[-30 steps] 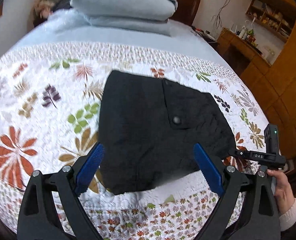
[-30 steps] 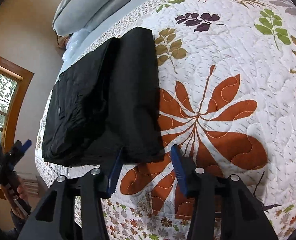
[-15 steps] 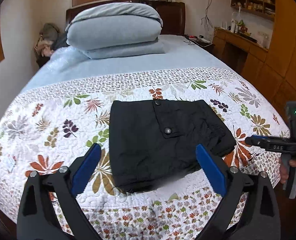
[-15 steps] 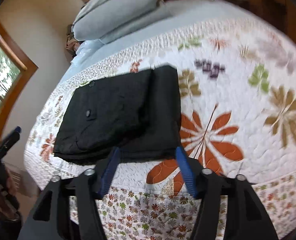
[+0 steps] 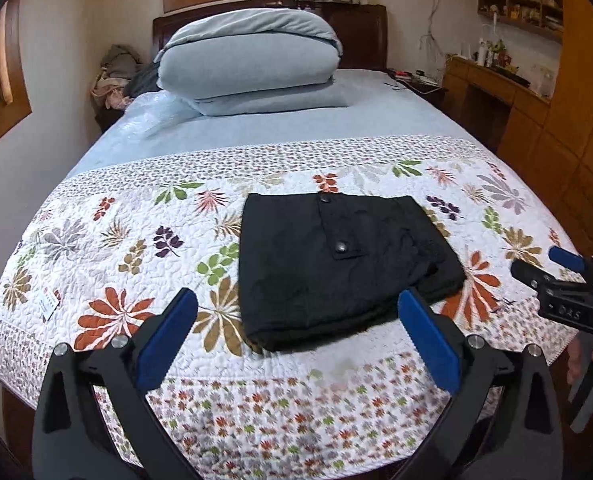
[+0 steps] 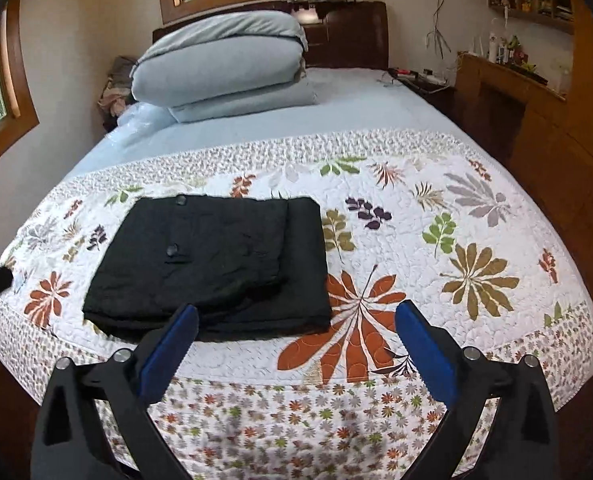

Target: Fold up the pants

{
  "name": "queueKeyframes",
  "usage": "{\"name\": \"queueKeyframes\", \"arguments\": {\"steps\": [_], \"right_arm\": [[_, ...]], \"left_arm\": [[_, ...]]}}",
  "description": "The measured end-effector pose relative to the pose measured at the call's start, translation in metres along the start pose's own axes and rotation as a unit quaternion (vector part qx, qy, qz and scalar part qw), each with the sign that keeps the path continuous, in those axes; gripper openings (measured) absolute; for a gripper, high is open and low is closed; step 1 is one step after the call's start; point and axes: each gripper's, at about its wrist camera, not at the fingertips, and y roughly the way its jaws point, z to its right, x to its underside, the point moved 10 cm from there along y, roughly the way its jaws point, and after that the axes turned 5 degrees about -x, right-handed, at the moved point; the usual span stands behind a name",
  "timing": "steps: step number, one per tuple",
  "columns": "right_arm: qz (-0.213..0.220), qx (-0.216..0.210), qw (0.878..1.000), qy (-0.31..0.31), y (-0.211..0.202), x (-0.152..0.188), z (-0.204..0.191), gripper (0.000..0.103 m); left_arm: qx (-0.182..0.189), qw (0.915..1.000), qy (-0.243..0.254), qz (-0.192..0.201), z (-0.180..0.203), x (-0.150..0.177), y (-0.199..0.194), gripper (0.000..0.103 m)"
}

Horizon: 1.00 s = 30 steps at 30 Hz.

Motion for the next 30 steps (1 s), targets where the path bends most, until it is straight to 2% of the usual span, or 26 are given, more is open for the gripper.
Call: {"name": "queueKeyframes", "arguments": {"steps": [5,11,15,30], "right_arm": [[0.012,0.0,1.0,-0.012,-0.022,-0.002,-0.015,0.1],[0.03,0.007,0.999,-0.028,-0.049,-0.006,-0.024,0.1],[0.036,0.01,0.999,-0.034,-0.063,-0.005,-0.031,0.1],[0.048,0.029,0.998,-0.035,-0.093,0.006,-0.036,0.1]], "left_arm": [[0.008,0.9999,-0.008,0.001,0.003,0.002,-0.018,0.1],[-0.008,0.9998,-0.012,0.017,-0.003,0.005,-0.04,0.1],[-0.003,0.9995,-0.018,0.025,-0.006,0.004,-0.052,0.1],[0.003,0.9986,-0.022,0.048,-0.001,0.009,-0.087,0.1]]}}
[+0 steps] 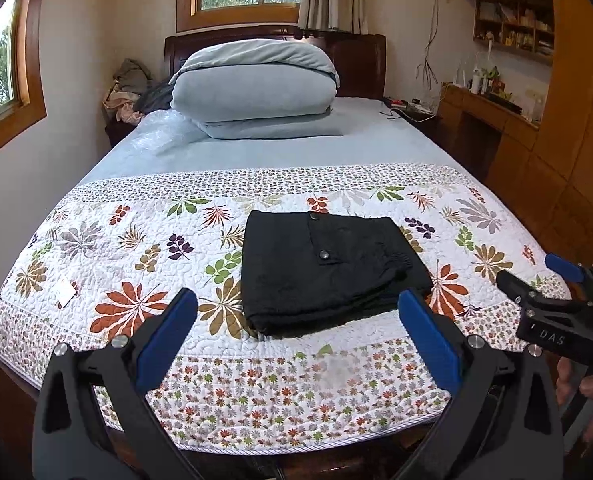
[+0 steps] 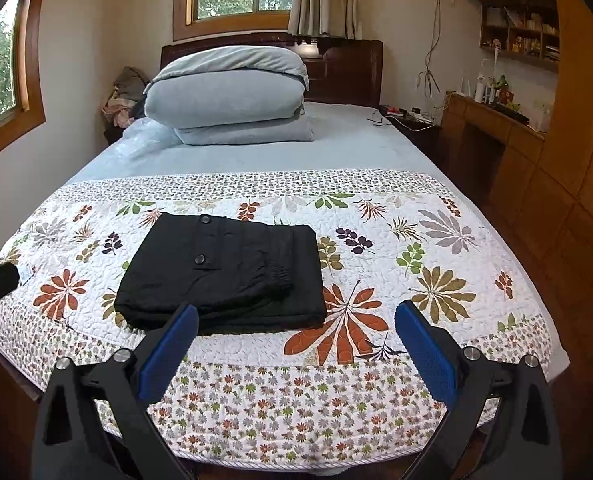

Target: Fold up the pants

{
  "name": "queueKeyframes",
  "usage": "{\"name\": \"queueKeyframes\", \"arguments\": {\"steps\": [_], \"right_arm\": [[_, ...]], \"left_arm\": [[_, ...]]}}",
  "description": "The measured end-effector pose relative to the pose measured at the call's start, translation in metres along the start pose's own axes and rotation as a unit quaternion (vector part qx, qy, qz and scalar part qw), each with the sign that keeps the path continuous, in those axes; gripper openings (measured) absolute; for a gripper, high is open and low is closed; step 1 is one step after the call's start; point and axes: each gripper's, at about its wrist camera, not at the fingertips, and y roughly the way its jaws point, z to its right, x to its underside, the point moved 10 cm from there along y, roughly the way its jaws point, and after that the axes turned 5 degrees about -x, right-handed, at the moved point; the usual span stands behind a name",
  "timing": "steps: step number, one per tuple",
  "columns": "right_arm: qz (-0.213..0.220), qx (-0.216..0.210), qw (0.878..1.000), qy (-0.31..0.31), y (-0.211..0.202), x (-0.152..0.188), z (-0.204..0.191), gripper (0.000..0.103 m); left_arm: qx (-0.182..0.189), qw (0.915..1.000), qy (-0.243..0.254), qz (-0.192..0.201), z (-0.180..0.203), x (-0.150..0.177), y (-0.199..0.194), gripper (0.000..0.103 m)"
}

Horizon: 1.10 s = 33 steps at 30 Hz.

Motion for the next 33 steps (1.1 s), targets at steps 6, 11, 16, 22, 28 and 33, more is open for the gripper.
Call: {"name": "queueKeyframes", "arguments": {"steps": [6,11,16,22,28,33], "right_arm": [[0.004,-0.002,1.0,-0.01,-0.007,0.002,-0.011,0.1],[0.004,0.0,1.0,-0.021,-0.008,0.006,-0.021,0.1],[0.007,-0.002,1.0,-0.027,-0.01,0.006,-0.027,0.1],[0.012,0.004,0.999,-0.03,-0.012,0.003,-0.026,0.1],[0.007,0.007,1.0,-0.027,-0.009,0.005,-0.024,0.1],[0.007,0.008,0.999,-0.03,-0.009,0.006,-0.026,0.1]], "left_arm": [[0.003,1.0,0.003,0.006,0.004,0.001,-0.011,0.1],[-0.003,1.0,0.006,0.006,0.005,0.005,-0.016,0.1],[-0.009,0.9999,0.007,0.006,0.002,0.006,-0.017,0.1],[-0.01,0.9999,0.004,0.006,0.0,0.006,-0.017,0.1],[-0.002,1.0,-0.003,0.001,0.0,0.007,-0.014,0.1],[-0.016,0.9998,-0.003,0.006,-0.005,0.007,-0.014,0.1]]}}
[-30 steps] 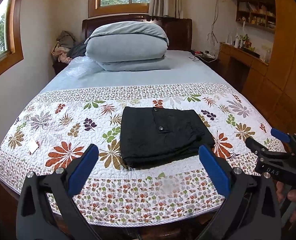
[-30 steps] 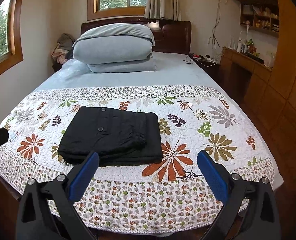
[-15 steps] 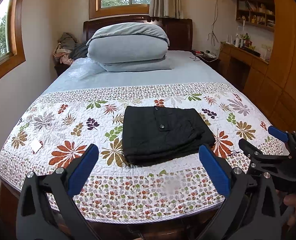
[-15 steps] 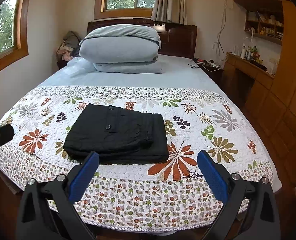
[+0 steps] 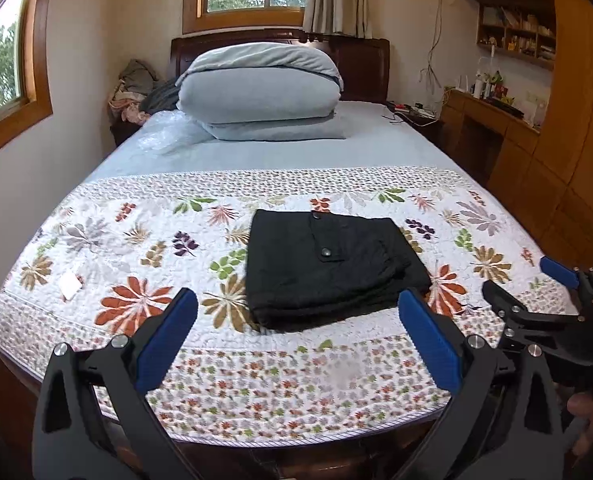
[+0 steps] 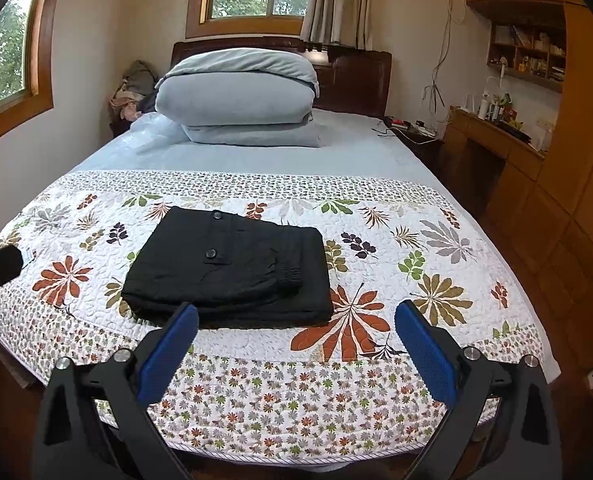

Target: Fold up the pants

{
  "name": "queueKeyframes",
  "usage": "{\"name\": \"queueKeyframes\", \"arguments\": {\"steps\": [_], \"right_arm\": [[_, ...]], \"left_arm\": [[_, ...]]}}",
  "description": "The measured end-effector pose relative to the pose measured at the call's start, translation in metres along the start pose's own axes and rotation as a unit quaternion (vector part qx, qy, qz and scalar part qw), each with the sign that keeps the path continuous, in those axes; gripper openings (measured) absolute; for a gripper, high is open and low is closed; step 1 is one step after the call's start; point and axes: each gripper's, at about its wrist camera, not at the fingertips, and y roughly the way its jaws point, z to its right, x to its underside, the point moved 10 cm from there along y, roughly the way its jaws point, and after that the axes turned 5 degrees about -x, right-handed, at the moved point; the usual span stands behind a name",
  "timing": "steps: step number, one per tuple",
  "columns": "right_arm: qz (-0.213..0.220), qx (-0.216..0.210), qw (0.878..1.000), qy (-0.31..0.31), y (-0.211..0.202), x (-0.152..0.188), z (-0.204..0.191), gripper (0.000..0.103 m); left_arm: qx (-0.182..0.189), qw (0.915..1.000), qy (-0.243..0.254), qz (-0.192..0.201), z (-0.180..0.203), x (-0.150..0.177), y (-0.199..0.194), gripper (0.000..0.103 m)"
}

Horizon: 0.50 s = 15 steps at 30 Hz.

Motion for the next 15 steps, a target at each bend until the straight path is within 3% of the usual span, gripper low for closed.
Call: {"name": "queueKeyframes", "arguments": {"steps": [4,15], "right_arm": [[-0.001,-0.002,1.0,-0.003,0.0003,0.0003,-0.0014,0.1],[0.004,0.002,1.0,-0.013,-0.0009,-0.0009,-0.0026,0.1]], "left_arm": [[-0.02,0.9996,0.012,0.014,-0.0012,-0.002,-0.0026,0.1],[0.015,0.9998,-0.006,0.006,0.001,-0.0005,-0.0015,0.1]]}}
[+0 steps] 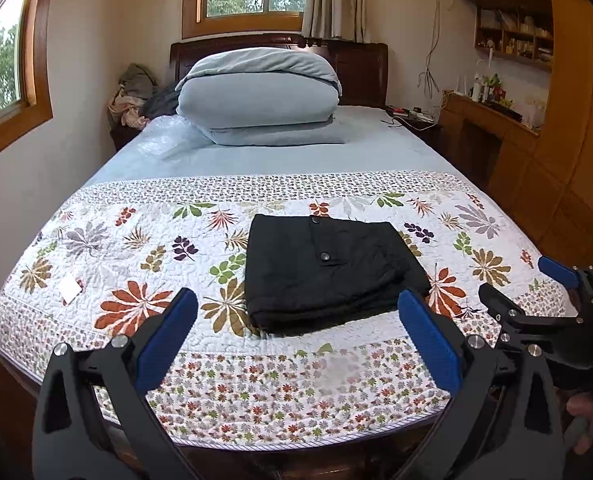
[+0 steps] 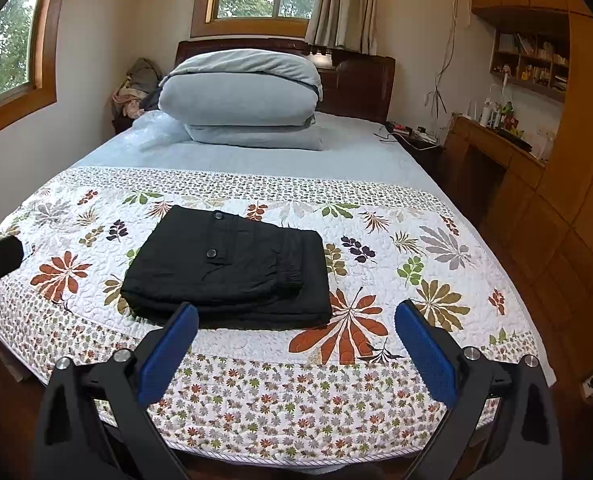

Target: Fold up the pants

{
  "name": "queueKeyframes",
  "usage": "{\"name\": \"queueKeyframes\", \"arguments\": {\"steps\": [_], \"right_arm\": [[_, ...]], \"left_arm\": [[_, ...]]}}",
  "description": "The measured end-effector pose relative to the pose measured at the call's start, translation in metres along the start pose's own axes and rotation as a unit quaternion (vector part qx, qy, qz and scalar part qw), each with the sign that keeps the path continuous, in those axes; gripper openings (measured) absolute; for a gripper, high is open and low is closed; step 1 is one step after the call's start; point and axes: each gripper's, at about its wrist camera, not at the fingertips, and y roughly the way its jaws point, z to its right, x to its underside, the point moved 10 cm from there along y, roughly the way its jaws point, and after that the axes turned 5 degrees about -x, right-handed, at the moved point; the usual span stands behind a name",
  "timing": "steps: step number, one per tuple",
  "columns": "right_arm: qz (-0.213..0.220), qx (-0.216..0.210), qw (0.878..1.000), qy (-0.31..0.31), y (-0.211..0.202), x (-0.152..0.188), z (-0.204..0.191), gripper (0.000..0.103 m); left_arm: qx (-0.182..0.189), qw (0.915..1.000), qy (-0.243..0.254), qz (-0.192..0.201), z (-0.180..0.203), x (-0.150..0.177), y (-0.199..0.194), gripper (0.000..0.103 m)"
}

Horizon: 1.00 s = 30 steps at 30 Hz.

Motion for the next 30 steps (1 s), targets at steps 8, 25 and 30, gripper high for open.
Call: {"name": "queueKeyframes", "arguments": {"steps": [8,25,30], "right_arm": [[0.0,0.001,1.0,-0.001,-0.0002,0.0,-0.0002,0.1],[0.0,0.0,1.0,-0.009,0.0017,0.0003,0.0006,0.1],[0.003,0.004,1.0,-0.016,0.0018,-0.0008,0.0014,0.1]], "left_arm": [[0.008,0.9998,-0.015,-0.009,-0.0055,0.0012,0.0047,0.1],[0.007,1.0,0.003,-0.003,0.0005,0.0019,0.0045,0.1],[0.015,0.9999,0.003,-0.004,0.0016,0.0025,0.0047,0.1]]}}
